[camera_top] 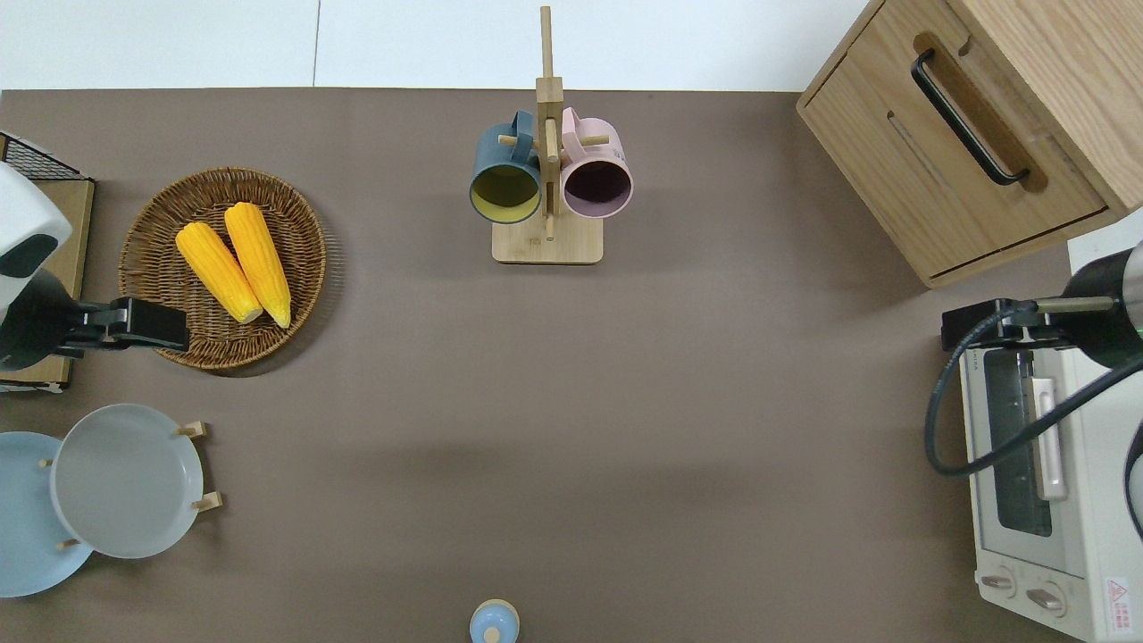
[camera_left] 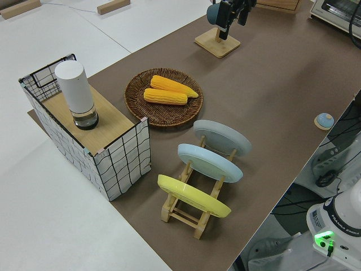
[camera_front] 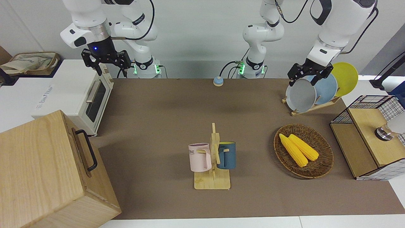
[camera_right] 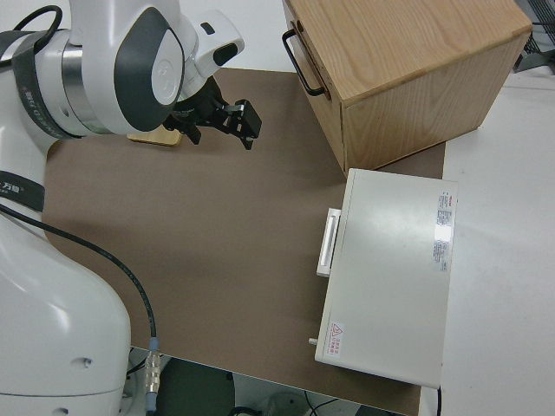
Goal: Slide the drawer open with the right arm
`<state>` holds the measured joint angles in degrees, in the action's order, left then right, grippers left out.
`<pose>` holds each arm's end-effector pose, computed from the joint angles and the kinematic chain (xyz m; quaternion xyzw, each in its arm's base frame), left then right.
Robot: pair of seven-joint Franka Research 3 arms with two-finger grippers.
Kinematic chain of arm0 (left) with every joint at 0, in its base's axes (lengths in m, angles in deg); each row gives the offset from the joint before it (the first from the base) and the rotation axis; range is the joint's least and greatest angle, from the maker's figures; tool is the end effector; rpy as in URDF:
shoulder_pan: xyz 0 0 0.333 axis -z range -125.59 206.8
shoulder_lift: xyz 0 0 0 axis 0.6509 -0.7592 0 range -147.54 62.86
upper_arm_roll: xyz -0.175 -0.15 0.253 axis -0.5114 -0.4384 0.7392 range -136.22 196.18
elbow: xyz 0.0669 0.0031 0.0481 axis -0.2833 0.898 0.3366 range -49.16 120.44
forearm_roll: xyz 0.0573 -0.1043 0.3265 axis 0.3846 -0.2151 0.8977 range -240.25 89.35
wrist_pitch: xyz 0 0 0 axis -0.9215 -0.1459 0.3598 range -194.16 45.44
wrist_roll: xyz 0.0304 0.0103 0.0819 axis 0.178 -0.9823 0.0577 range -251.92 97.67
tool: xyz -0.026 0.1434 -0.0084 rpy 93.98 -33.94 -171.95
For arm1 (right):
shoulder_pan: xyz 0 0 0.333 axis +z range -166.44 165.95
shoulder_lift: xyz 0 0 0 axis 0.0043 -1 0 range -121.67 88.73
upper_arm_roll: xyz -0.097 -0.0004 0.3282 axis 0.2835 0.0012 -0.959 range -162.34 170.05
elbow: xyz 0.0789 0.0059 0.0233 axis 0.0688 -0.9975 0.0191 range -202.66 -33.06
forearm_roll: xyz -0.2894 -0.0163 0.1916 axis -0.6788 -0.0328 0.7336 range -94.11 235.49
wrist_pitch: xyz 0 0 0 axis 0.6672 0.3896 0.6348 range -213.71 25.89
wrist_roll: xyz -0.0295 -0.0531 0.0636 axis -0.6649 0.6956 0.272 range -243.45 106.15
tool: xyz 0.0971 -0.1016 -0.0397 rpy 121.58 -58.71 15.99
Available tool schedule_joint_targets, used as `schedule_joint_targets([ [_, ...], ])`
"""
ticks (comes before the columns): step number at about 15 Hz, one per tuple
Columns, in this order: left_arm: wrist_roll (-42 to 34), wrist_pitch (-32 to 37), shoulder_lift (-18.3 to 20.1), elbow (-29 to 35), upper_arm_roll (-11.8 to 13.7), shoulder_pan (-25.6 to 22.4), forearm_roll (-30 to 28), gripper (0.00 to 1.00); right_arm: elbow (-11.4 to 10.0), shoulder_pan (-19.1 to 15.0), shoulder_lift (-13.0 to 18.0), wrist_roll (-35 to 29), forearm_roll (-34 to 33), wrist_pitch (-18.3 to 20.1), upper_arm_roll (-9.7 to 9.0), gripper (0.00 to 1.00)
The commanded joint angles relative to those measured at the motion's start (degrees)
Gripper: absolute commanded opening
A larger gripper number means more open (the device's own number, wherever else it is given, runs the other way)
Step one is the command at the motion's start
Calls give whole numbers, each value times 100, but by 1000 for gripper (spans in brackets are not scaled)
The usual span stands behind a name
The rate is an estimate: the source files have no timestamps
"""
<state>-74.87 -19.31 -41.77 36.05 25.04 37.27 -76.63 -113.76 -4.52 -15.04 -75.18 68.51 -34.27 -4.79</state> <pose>0.5026 -0.0173 0.6026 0.9999 0.0058 -0.0125 0.0095 0.4903 0.0328 0.6362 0.9996 -0.0203 -0.0034 0.0214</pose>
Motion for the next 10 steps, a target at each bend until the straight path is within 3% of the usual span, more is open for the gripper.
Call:
schedule_joint_targets([
  [1, -41, 66, 57, 28, 28, 26, 65, 995, 73, -109, -3, 464, 147, 168, -85, 985],
  [7, -41, 65, 57, 28, 28, 26, 65, 998, 73, -135, 6, 425, 263, 204, -129, 985],
  [10, -41, 66, 57, 28, 28, 26, 65, 998, 65, -144, 15, 390, -19, 195, -348, 985],
])
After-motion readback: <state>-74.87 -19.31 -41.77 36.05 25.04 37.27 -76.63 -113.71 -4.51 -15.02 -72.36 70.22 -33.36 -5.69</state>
